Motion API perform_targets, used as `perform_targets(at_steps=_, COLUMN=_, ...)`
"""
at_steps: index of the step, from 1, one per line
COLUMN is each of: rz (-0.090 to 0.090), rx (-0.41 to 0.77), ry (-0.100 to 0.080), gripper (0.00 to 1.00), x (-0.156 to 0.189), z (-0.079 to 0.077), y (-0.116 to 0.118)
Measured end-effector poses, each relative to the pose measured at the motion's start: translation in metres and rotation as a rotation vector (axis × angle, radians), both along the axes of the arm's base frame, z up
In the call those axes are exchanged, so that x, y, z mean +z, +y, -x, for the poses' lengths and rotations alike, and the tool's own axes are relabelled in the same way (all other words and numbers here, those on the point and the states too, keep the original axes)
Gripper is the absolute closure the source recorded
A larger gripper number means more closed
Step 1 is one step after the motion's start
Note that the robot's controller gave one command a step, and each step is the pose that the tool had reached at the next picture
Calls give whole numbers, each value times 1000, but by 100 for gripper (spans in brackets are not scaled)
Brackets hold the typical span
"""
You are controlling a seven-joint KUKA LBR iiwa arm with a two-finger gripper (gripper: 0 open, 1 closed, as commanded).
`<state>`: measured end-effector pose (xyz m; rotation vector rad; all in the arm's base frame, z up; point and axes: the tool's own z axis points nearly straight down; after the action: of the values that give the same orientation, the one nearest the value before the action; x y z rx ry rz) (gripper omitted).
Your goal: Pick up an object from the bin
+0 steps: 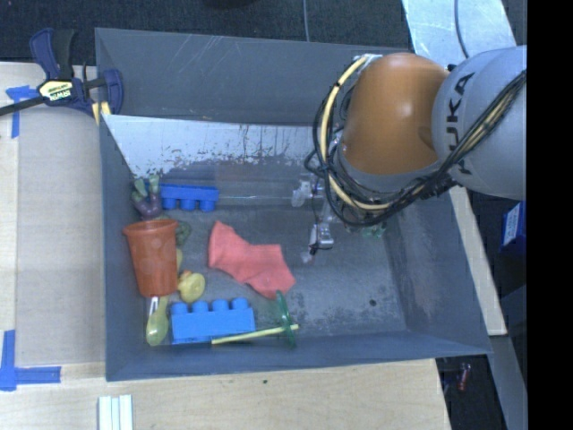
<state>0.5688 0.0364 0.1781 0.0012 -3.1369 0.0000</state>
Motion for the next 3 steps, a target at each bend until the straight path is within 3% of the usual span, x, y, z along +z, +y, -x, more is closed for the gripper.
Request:
perform_targets(at_steps=1, rz=0, rx=0, ry=-8, gripper=0, x=4, z=-2, y=0)
perform_targets(at_steps=2, rz=0, rx=179, ry=-11, gripper=0, x=-2, z=-34, y=-7)
perform_targets(at_steps=3, rz=-1, rx=-8, ry=-13, gripper=0, x=-57, z=-18, y=-1)
